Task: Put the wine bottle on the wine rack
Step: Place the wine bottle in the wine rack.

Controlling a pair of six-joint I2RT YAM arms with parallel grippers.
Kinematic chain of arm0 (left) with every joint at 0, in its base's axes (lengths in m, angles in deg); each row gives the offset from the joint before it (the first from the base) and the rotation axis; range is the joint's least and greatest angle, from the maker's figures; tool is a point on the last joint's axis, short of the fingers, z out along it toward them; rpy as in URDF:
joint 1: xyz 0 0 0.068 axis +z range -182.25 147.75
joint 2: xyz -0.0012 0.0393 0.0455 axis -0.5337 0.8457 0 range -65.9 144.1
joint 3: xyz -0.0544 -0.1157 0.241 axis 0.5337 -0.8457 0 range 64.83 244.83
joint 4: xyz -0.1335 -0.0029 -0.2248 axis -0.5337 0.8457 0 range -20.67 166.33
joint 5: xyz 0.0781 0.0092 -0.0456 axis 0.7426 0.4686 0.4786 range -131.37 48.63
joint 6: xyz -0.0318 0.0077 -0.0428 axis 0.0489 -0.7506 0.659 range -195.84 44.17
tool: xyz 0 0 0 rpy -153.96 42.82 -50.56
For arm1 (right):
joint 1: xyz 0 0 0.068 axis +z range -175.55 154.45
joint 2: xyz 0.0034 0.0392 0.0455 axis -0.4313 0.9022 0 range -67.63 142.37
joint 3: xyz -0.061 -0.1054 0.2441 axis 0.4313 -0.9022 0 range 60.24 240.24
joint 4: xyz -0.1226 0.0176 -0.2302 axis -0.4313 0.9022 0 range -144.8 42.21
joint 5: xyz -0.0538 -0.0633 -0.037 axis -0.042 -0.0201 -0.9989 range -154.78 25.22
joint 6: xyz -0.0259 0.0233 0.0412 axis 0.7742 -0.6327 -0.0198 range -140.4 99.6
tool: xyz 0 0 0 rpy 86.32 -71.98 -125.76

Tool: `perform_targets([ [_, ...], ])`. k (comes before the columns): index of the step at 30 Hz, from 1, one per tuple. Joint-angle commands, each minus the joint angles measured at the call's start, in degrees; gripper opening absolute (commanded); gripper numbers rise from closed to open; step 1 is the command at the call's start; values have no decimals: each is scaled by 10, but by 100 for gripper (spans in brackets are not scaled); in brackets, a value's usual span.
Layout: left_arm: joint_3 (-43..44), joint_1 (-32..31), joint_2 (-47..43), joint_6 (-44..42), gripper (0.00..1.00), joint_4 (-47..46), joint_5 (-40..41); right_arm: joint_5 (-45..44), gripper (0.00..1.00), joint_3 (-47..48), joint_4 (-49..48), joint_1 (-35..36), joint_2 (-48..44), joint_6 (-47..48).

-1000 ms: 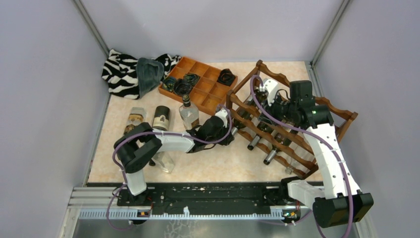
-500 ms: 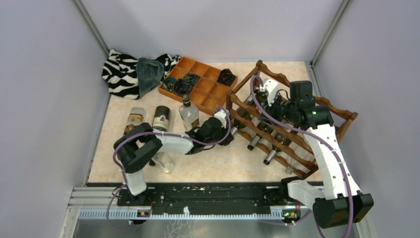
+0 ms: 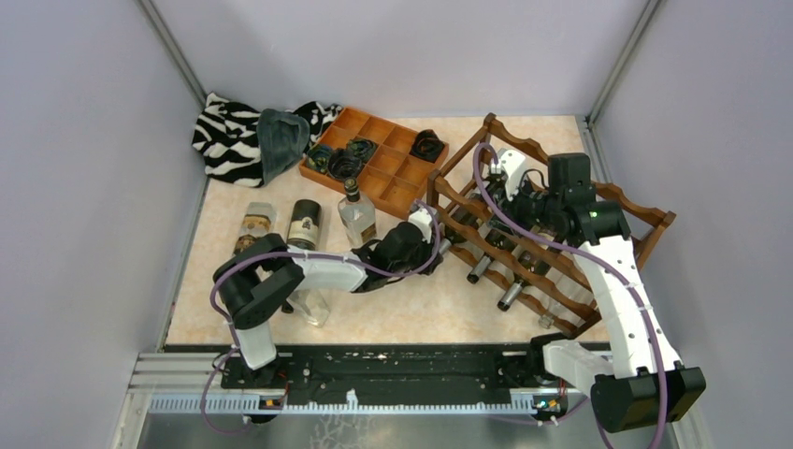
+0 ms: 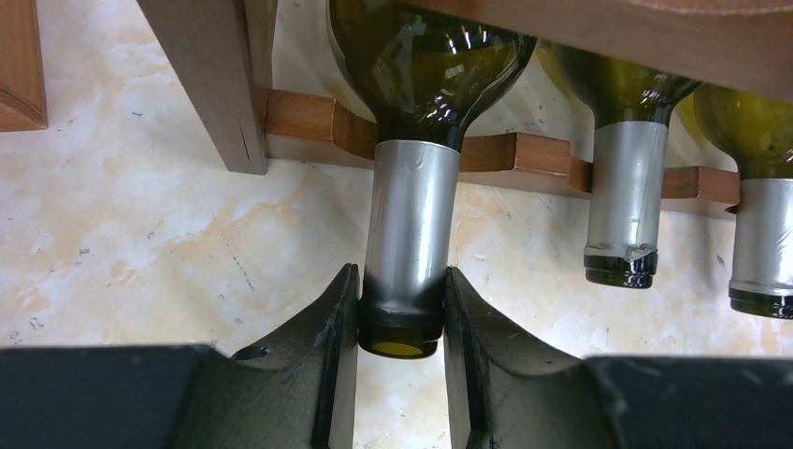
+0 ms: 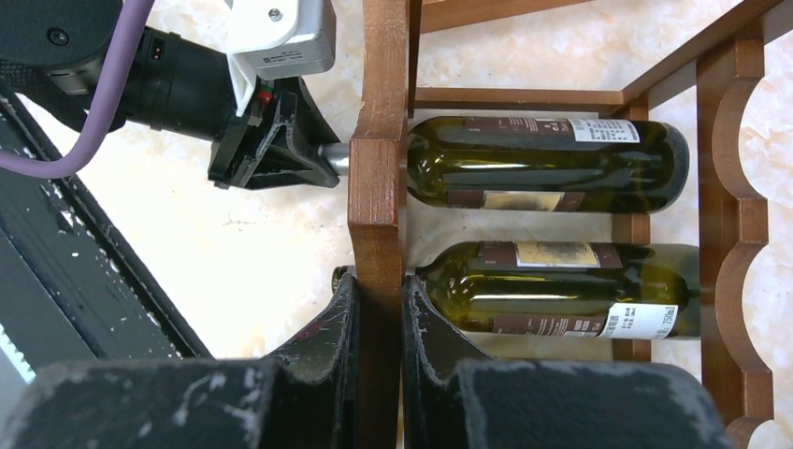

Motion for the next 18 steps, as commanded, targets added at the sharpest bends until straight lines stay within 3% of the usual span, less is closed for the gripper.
perform_targets([
  [1,29,2,-2,35,0,-26,46,60,0,-17,-17,1,-11,20],
  [7,-14,-8,21,52,0,-90,41,55,0,-22,-19,-4,-7,20],
  [18,-16,-8,77,136,0,-47,62,56,0,-21,-19,-6,-6,22],
])
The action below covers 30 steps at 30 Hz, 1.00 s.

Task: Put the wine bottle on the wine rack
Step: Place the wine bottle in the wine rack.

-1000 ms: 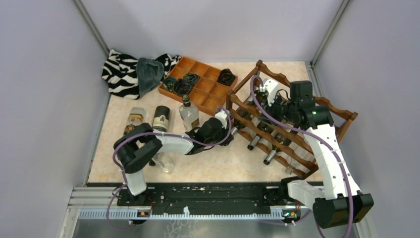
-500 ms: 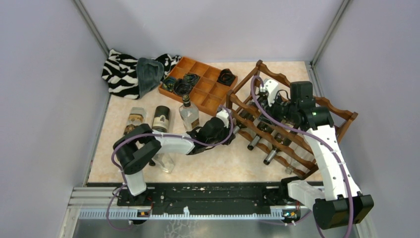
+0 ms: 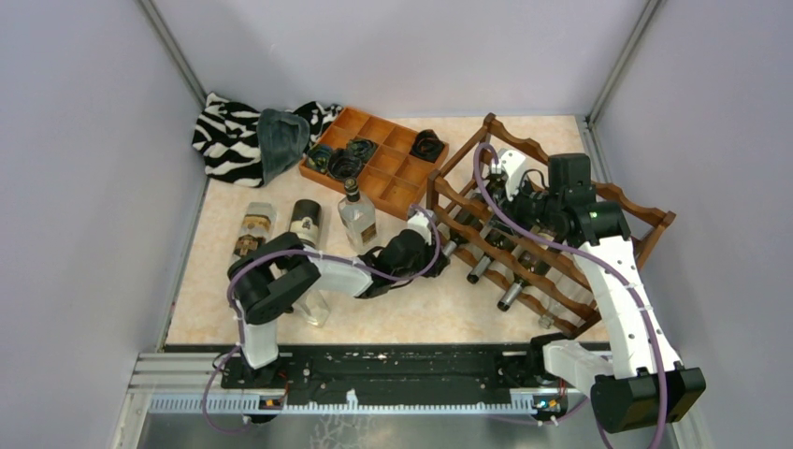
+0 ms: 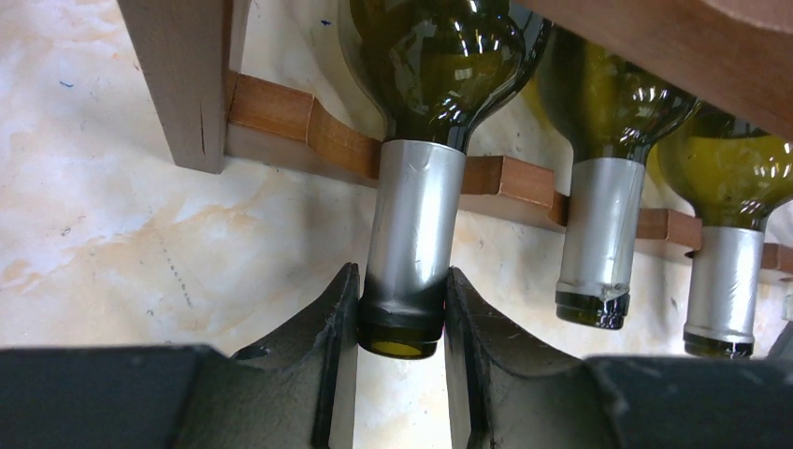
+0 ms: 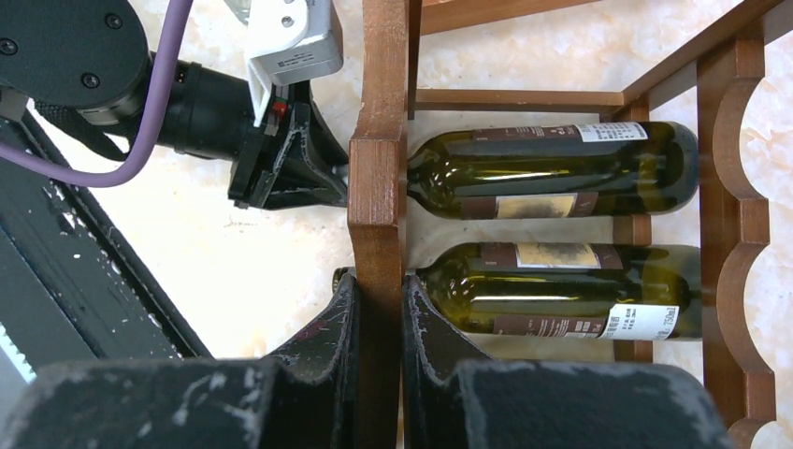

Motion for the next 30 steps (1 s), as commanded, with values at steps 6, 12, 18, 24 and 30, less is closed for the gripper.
perform_targets([
  [6,11,8,60,49,0,52,56,54,0,-20,-16,-2,-6,25],
  [12,18,8,95,87,0,72,33,55,0,-18,-16,-2,-3,26],
  [18,0,13,97,101,0,28,5,55,0,-18,-16,-2,-3,27],
  [24,22,14,89,76,0,35,1,57,0,-18,-17,-2,-4,27],
  [30,32,14,98,73,8,52,2,58,0,-18,-17,-2,-7,27],
])
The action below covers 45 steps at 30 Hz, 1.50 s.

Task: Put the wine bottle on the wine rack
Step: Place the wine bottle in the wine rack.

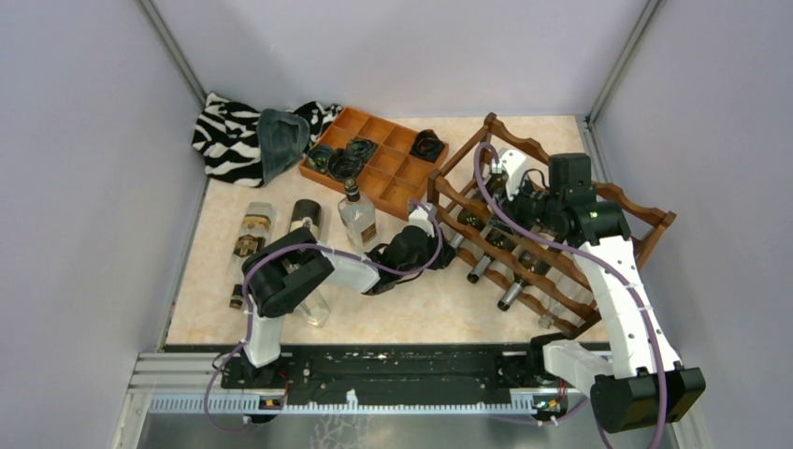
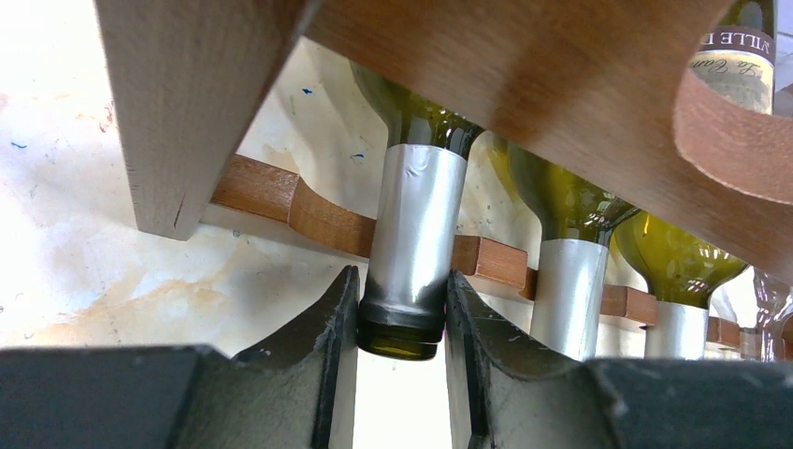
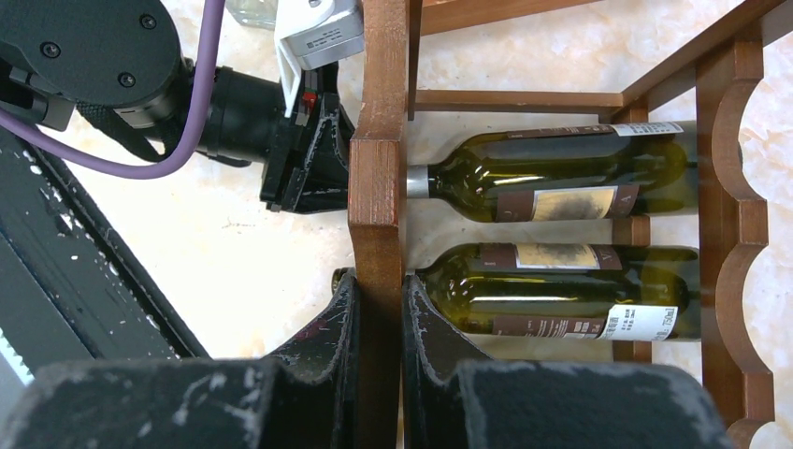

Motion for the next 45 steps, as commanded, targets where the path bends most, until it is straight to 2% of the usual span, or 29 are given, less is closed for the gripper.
perform_targets([
  [1,-1,6,42,10,11,123,5,57,0,-18,-15,-2,-8,27],
  [3,2,6,38,9,18,134,13,58,0,-19,-16,-2,-9,26],
  [10,39,6,37,-11,21,217,84,58,0,-19,-14,-2,-11,26],
  [13,51,6,41,-15,23,231,89,58,0,-19,-14,-2,-12,27],
  [15,54,6,43,-15,29,235,90,59,0,-19,-14,-2,-12,26],
  [26,18,5,-10,-3,66,205,65,61,0,-19,-13,-2,-13,27],
  [30,9,5,-33,-5,71,204,58,60,0,-19,-14,-2,-15,26],
  [36,-10,-1,-74,-11,74,210,15,59,1,-17,-11,-2,-15,26],
  [37,-13,-2,-81,-17,74,213,0,59,2,-17,-11,-2,-15,26],
  [42,-29,-17,-135,-52,79,241,-37,61,26,-12,-10,-2,-17,27],
  [45,-32,-29,-169,-75,79,271,-52,63,49,-5,-6,-2,-20,27],
])
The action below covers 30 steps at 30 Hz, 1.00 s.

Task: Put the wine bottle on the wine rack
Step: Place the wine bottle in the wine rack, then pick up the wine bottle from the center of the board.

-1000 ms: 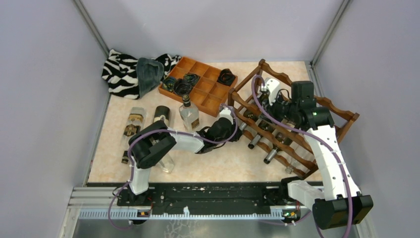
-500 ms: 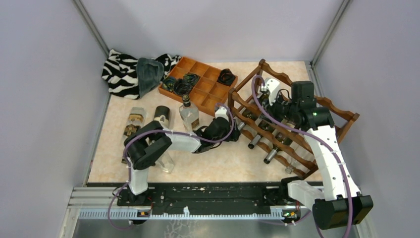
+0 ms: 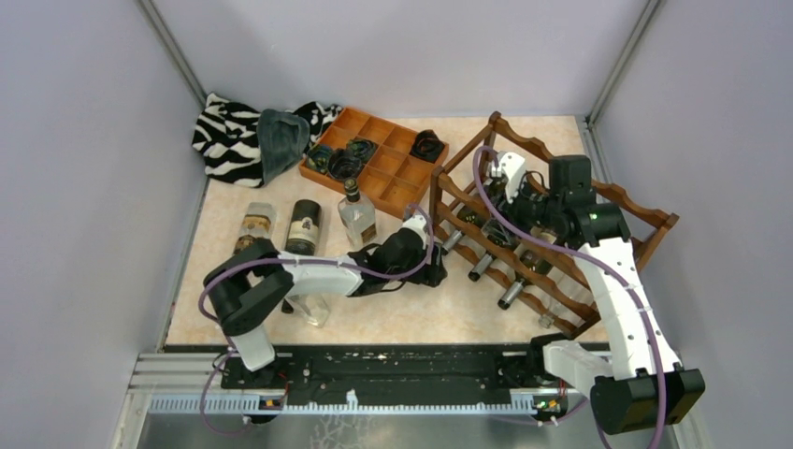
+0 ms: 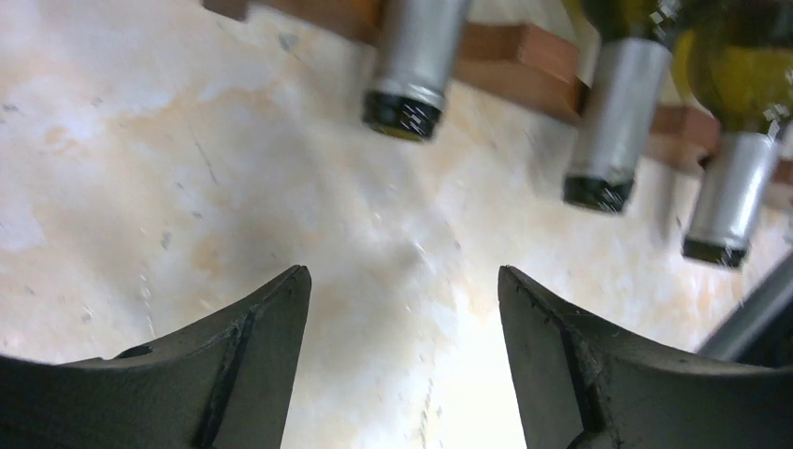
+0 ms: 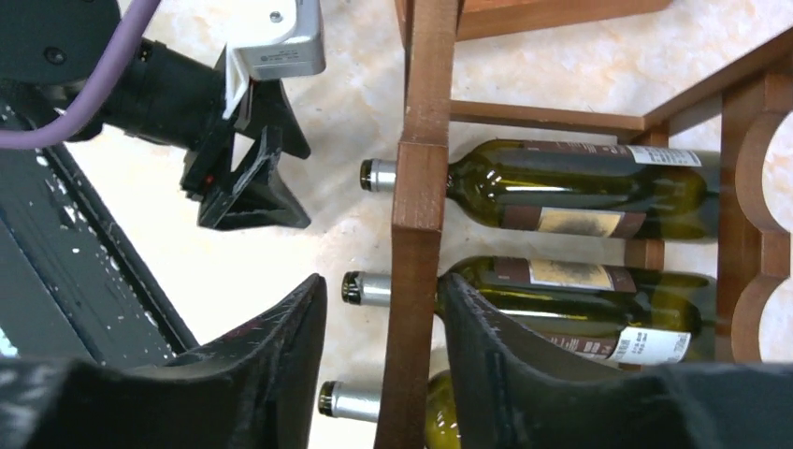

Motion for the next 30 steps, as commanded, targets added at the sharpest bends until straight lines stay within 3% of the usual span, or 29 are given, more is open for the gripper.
perform_targets([
  [1,-5,-22,-61,-47,79,58,-43,50,59,8,3,1,-17,14],
  [4,-1,-39,-95,-66,79,85,-50,51,79,22,10,1,-22,15],
  [8,12,-50,-135,-85,83,118,-67,51,89,51,23,1,-26,18],
  [9,15,-52,-145,-89,96,129,-69,49,90,59,27,1,-27,18],
  [10,21,-53,-156,-95,98,139,-71,48,91,67,31,1,-28,19],
  [21,89,-56,-297,-206,99,222,-82,43,92,126,65,0,-66,27],
  [30,135,-56,-376,-208,99,249,-107,120,98,102,73,1,-141,55],
])
